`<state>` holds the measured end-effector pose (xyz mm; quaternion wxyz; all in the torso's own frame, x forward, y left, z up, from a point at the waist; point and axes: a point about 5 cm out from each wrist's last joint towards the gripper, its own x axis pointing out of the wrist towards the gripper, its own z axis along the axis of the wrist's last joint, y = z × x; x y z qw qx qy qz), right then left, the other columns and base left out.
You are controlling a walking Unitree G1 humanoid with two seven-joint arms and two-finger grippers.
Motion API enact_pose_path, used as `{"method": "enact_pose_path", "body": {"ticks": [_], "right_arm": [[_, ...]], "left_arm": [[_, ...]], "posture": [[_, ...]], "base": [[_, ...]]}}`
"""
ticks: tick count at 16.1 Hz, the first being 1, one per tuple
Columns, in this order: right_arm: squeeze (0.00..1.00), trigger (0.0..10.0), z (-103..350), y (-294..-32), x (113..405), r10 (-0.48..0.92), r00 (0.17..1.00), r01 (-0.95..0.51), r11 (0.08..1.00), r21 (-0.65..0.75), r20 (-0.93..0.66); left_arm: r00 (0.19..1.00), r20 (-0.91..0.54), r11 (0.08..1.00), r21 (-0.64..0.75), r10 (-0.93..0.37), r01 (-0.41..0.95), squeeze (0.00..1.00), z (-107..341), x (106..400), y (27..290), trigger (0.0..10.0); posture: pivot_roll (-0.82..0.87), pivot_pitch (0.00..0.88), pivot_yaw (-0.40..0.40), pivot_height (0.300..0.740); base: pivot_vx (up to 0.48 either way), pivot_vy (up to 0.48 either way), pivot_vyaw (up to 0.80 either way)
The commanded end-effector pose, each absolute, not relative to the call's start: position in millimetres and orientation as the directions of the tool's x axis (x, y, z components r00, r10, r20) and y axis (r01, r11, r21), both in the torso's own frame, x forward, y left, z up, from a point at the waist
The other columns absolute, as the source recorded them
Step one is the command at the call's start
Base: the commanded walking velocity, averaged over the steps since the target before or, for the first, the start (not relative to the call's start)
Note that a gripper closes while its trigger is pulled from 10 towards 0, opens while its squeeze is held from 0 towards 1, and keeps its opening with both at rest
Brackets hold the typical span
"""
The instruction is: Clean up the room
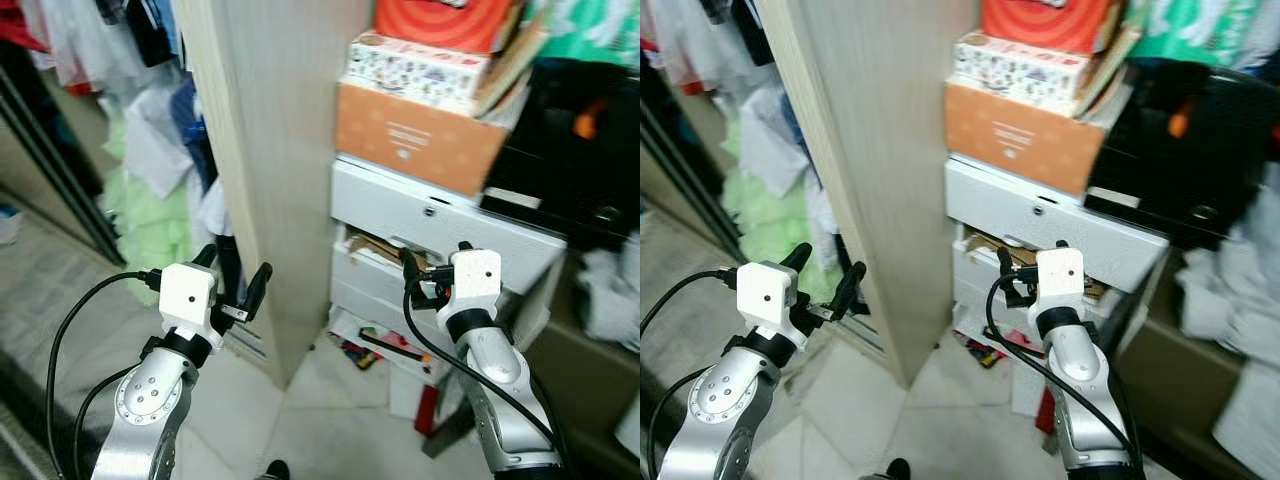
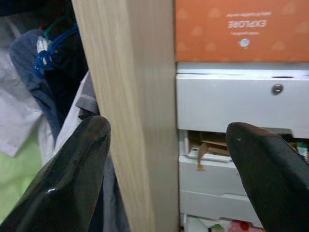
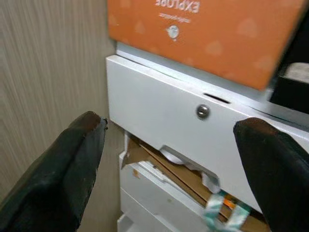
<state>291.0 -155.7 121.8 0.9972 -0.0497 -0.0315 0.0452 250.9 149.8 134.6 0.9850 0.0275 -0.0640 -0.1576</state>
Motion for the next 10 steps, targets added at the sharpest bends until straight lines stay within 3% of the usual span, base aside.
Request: {"method": "enact_pose_path", "body": {"ticks": [1, 10], "right_arm": [[0.0, 10.0, 121.7, -156.8, 292.0, 0.087, 0.994, -0.08, 0.991, -0.103, 0.059], [0.0, 10.0, 122.9, -155.7, 295.7, 0.098, 0.993, -0.091, 0.99, -0.108, 0.062]], "left_arm": [[0.941, 0.111, 0.947, 0.076, -0.319, 0.312, 0.0, 134.2, 251.8, 149.6, 10.0], [0.944, 0.118, 0.951, 0.071, -0.307, 0.3, 0.0, 135.4, 253.7, 149.7, 10.0]], "posture": [[-0.03, 0.082, -0.017, 0.74], [-0.03, 0.085, -0.021, 0.74]], "base": [[0.0, 0.0, 0.8], [0.0, 0.0, 0.8]]}}
